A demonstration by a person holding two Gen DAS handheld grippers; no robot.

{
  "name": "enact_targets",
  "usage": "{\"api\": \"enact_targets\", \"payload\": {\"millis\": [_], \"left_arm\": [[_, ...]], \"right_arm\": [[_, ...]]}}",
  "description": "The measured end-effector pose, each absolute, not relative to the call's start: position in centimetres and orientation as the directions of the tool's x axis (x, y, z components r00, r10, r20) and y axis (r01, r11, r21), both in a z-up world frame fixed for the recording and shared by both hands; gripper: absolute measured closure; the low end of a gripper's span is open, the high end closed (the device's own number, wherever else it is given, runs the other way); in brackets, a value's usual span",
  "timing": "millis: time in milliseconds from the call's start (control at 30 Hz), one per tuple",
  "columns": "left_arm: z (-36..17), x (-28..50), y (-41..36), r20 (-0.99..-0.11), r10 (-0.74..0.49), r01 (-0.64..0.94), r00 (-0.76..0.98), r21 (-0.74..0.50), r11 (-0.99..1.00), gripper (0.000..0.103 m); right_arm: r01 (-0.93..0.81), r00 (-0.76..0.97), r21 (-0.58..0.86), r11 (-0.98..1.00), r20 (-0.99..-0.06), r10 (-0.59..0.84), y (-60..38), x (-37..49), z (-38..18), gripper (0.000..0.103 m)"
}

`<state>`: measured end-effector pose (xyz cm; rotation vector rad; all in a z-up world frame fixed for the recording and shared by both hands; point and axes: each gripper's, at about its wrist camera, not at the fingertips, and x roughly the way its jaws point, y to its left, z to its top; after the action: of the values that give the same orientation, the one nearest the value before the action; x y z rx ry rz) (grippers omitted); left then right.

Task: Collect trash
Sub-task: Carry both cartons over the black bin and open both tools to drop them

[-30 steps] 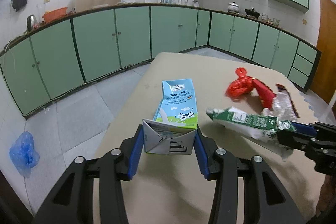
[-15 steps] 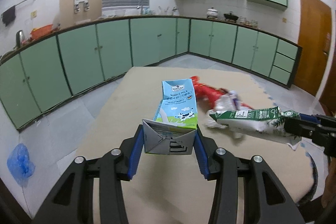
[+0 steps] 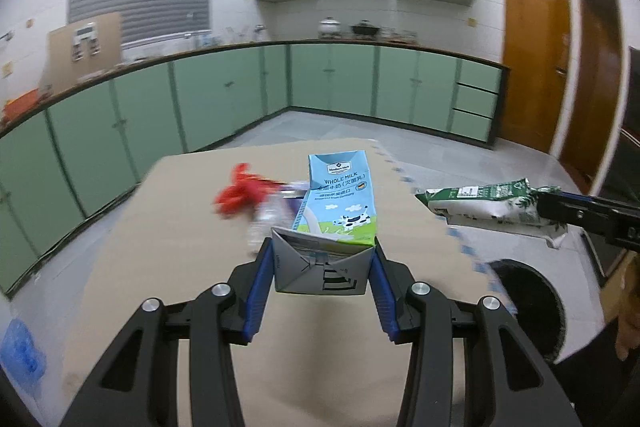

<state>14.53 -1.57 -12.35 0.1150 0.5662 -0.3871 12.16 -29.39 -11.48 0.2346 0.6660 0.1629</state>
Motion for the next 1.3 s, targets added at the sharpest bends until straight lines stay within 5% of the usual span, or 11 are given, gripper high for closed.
{"api": "enact_targets", "payload": {"millis": [600,1300], "left_arm": [[-16.5,10.9,-22.7,-0.61,-0.575,0.705,0.545,-0.038,0.708,0.058],[-26.5,10.0,-34.4,-0.763,-0.516,0.79,0.389,-0.012,0.613,0.051]], "right_arm": [[0.356,0.708,0.32,0.878,-0.706,-0.03,-47.0,3.3,-20.1,0.068],[0.509,0.634,0.324,0.797,-0.768,-0.093,-52.9,2.2,-25.1,0.057]]}}
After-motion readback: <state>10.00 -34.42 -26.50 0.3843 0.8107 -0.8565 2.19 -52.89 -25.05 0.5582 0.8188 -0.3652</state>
